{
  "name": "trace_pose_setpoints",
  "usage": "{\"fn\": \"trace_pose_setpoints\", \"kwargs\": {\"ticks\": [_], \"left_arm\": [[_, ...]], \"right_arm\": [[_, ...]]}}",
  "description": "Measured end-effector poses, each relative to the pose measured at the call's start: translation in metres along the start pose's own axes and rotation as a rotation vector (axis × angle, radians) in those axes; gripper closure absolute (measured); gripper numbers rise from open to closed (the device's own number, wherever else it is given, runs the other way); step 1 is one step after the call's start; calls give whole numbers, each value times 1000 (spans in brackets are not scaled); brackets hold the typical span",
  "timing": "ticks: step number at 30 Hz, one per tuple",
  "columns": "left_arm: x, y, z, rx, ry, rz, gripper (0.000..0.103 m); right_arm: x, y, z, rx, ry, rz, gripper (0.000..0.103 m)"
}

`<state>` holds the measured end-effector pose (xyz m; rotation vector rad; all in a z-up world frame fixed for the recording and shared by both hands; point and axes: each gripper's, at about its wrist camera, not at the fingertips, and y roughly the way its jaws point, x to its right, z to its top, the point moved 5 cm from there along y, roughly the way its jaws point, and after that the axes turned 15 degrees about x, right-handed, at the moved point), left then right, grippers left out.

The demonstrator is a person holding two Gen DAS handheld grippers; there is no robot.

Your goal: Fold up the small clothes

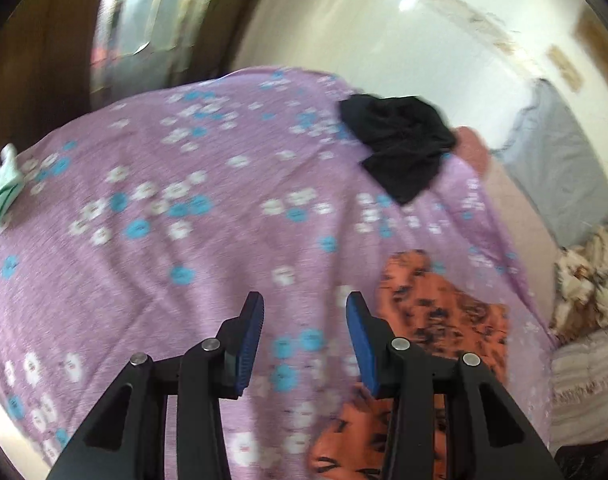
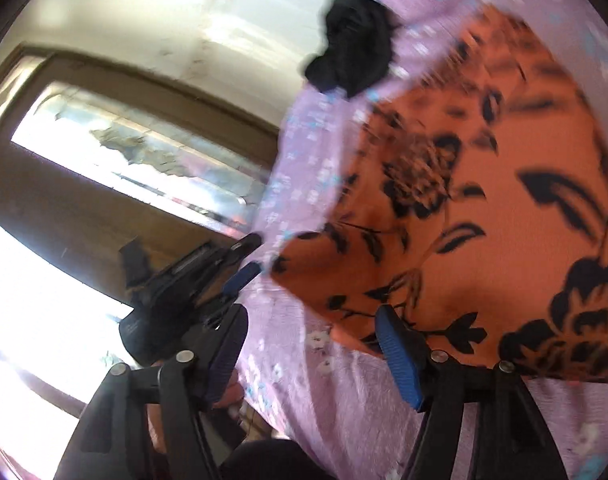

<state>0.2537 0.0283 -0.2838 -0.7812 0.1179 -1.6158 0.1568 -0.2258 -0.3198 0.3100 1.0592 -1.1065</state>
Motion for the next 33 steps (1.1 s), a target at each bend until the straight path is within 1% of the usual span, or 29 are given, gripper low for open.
{"fn": "trace_pose_setpoints", "kwargs": {"ticks": [1, 2, 3, 4, 5, 7, 8, 9, 10, 11, 13, 14, 15, 16, 17, 18, 21, 22, 24, 25, 27, 28, 29, 31, 32, 33], "left_arm": [[7, -2, 0, 6, 13, -25, 58], [20, -5, -2, 14, 46, -65, 57], [33, -8, -4, 23, 79, -101, 56], [44, -11, -7, 30, 104, -133, 55], [55, -14, -10, 33, 127, -168, 55], [76, -17, -18, 35, 195, -218, 53], [85, -18, -24, 38, 240, -217, 53], [90, -15, -31, 31, 284, -190, 52], [93, -8, -39, 3, 322, -149, 52], [90, 2, -50, -48, 346, -98, 52], [76, 23, -68, -167, 343, -3, 52], [61, 34, -77, -228, 307, 57, 52], [51, 38, -79, -249, 273, 84, 49], [45, 39, -78, -261, 226, 76, 49], [43, 40, -76, -271, 208, 67, 49], [45, 39, -75, -268, 225, 69, 49], [49, 37, -75, -255, 261, 84, 49], [49, 37, -75, -255, 265, 89, 48], [50, 37, -76, -255, 271, 94, 47], [50, 37, -76, -257, 273, 95, 47], [48, 40, -77, -265, 268, 93, 45], [48, 45, -80, -268, 268, 95, 43], [47, 45, -79, -269, 264, 95, 43], [48, 47, -80, -271, 266, 94, 43], [48, 46, -80, -270, 270, 93, 43], [47, 45, -80, -269, 271, 92, 43]], "right_arm": [[-2, -12, 6, 34, -29, -5, 39], [0, -20, 11, 63, -45, -29, 47], [4, -27, 17, 92, -55, -60, 52], [12, -35, 23, 121, -52, -91, 59], [22, -41, 27, 145, -39, -121, 64], [44, -47, 33, 172, 19, -177, 64], [56, -47, 34, 173, 53, -192, 64], [66, -42, 35, 162, 77, -209, 68], [79, -37, 29, 131, 96, -236, 75], [87, -35, 25, 118, 110, -251, 86], [92, -35, 23, 117, 135, -246, 87], [92, -36, 24, 109, 134, -248, 87], [91, -37, 26, 97, 128, -253, 87], [88, -37, 30, 84, 113, -256, 87], [84, -36, 38, 88, 91, -261, 86], [82, -34, 46, 102, 72, -269, 83], [78, -25, 81, 161, 53, -319, 82], [80, -20, 93, 176, 60, -349, 82], [92, -9, 109, 180, 72, -413, 82], [104, 1, 118, 186, 78, -460, 82], [126, 21, 122, 163, 95, -512, 84], [139, 33, 123, 120, 112, -534, 84], [145, 40, 126, 101, 120, -541, 84], [138, 43, 136, 97, 100, -556, 82], [132, 48, 138, 96, 93, -544, 82], [124, 52, 140, 99, 88, -514, 82]]}}
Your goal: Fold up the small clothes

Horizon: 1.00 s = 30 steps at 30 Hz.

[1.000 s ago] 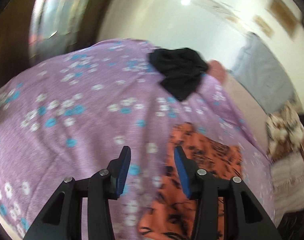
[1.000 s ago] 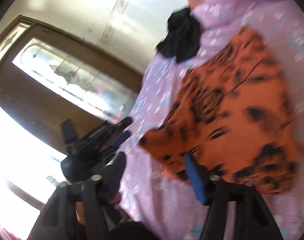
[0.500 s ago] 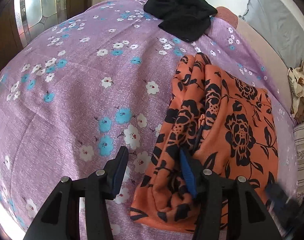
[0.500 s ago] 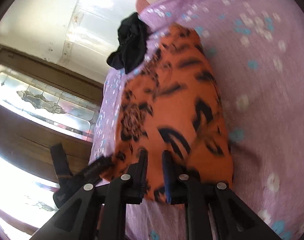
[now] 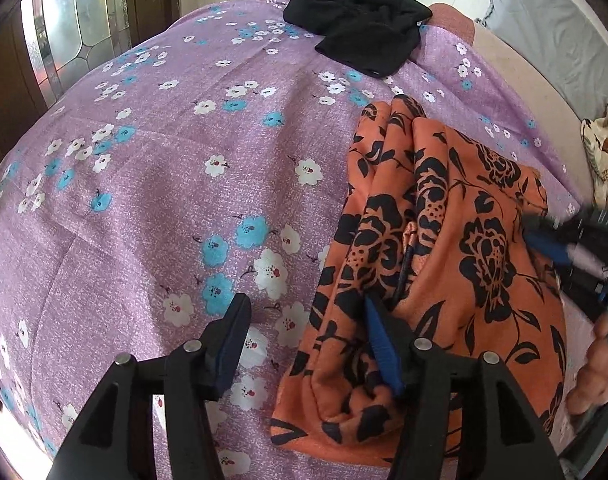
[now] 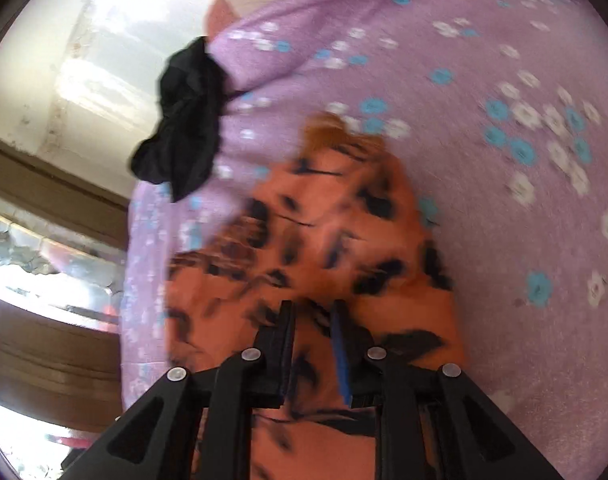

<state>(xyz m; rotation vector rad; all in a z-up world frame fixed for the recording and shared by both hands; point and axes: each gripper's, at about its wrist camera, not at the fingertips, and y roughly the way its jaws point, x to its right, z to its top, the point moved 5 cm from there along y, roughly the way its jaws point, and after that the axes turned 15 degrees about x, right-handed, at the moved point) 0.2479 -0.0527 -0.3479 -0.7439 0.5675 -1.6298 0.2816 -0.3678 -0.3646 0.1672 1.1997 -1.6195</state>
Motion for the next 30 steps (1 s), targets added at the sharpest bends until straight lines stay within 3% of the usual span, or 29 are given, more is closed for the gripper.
{"fn": "trace_pose_setpoints", "kwargs": {"ticks": [2, 7, 10, 14, 21, 25, 28, 30], "left_arm": [[0, -1, -1, 0, -1, 0, 43], [0, -1, -1, 3, 3, 2, 43], [0, 0, -1, 2, 11, 7, 42], [-2, 3, 0, -7, -3, -2, 41], [-8, -7, 7, 2, -42, -16, 42], [-7, -20, 8, 55, 7, 10, 42], [-7, -12, -1, 17, 34, 23, 42], [-12, -9, -6, -3, -1, 8, 41]], "right_arm": [[-21, 2, 0, -19, 10, 78, 82], [-66, 36, -18, -89, -28, 164, 82], [-72, 66, -43, -168, -23, 131, 81], [-73, 66, -44, -126, -20, 141, 81], [-56, -7, -37, -83, -17, 221, 80], [-35, -60, -49, -44, -95, 203, 80], [-15, -76, -67, -59, -129, 167, 80], [4, -75, -84, -102, -131, 130, 81]]}}
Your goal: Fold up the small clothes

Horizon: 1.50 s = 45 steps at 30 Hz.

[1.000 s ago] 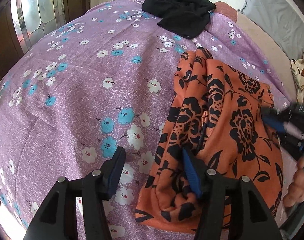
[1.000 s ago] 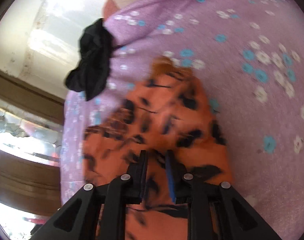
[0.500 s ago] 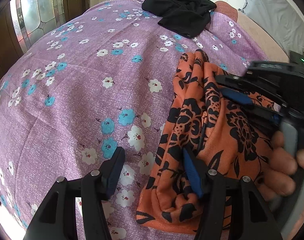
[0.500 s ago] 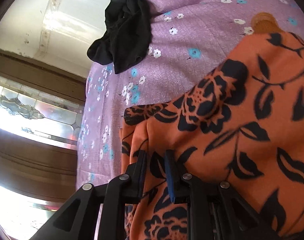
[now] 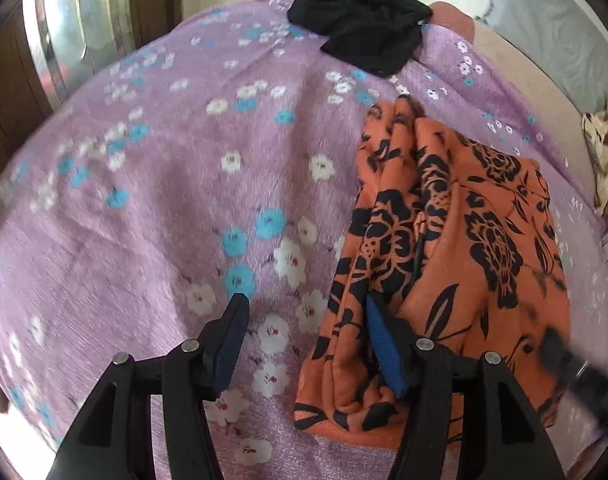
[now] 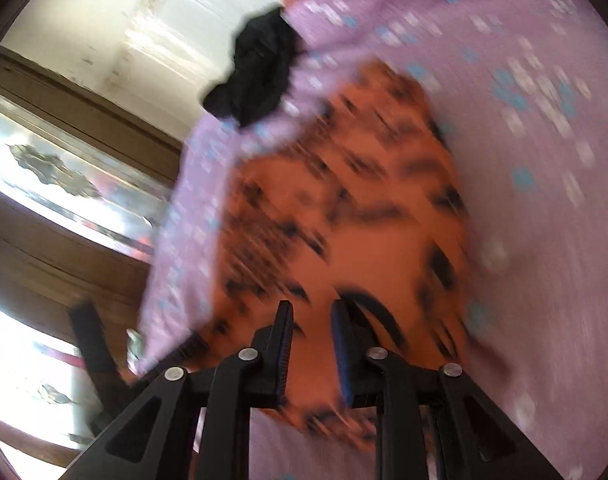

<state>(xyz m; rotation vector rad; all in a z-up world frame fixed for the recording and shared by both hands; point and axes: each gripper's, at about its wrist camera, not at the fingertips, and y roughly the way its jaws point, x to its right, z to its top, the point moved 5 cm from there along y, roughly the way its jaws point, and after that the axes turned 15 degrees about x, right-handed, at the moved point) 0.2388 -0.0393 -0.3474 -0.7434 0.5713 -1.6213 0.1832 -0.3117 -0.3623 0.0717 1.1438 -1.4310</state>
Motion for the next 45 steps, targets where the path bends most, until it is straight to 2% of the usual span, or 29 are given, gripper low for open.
{"fn": "trace_pose_setpoints", "kwargs": {"ticks": [3, 6, 9, 11, 20, 45], "left_arm": [[2, -2, -3, 19, 44, 15, 41], [4, -5, -8, 43, 87, 34, 41], [3, -5, -8, 43, 92, 36, 40], [3, -7, -9, 48, 90, 41, 40], [8, -8, -10, 79, 123, 94, 36], [9, -7, -8, 126, 175, 148, 30]], "right_arm": [[9, -8, -15, 60, -28, 48, 84], [3, -14, -26, 95, -125, 14, 85], [-6, -18, -37, 130, -251, -36, 85], [-7, -19, -41, 143, -284, -42, 85], [9, -28, -52, 138, -245, 42, 85], [17, -31, -50, 118, -131, 116, 86]]}}
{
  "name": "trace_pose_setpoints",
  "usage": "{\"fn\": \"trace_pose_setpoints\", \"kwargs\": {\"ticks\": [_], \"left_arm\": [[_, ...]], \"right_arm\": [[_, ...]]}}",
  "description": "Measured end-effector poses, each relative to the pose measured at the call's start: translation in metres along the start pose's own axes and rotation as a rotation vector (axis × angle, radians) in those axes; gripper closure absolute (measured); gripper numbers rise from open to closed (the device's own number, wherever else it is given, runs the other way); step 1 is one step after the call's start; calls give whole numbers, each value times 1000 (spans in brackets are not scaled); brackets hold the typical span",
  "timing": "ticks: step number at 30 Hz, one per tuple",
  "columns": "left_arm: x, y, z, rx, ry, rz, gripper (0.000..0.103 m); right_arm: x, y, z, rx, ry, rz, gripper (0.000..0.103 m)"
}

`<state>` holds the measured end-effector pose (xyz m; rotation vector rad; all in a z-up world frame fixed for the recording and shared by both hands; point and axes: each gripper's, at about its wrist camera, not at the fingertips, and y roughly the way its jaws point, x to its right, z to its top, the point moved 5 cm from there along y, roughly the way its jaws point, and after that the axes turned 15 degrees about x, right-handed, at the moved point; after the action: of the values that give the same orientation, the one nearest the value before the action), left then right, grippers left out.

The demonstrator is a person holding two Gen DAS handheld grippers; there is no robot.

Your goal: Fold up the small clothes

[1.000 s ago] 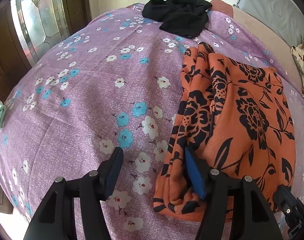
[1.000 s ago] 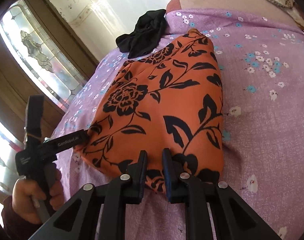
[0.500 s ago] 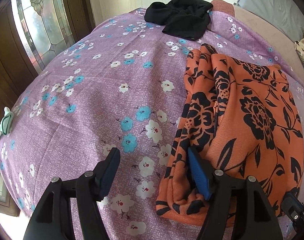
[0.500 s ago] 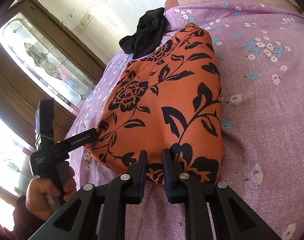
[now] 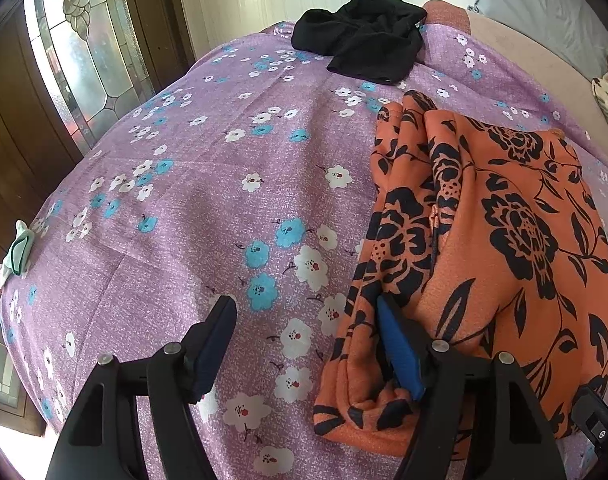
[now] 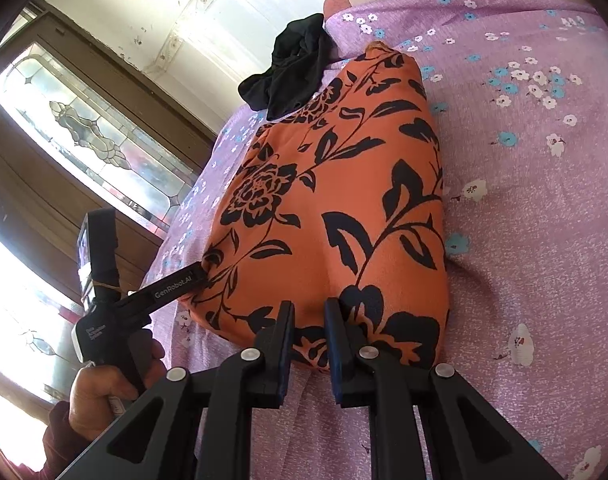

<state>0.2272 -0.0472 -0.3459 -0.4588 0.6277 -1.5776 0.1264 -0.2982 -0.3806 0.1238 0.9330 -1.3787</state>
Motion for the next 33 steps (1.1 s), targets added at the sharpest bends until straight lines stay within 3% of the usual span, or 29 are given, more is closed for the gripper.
{"fn": "trace_pose_setpoints", "kwargs": {"ticks": [19, 24, 28, 33], "left_arm": [[-1, 0, 2, 11, 8, 11, 30], [-3, -6, 5, 22, -29, 8, 30], [0, -21, 17, 94, -29, -6, 30], [13, -35, 27, 181, 38, -16, 30]], "right_arm": [[2, 2, 1, -12, 69, 25, 86], [-6, -3, 6, -12, 52, 18, 83], [-20, -16, 18, 56, -38, -1, 81], [-13, -20, 28, 116, -12, -27, 81]]}}
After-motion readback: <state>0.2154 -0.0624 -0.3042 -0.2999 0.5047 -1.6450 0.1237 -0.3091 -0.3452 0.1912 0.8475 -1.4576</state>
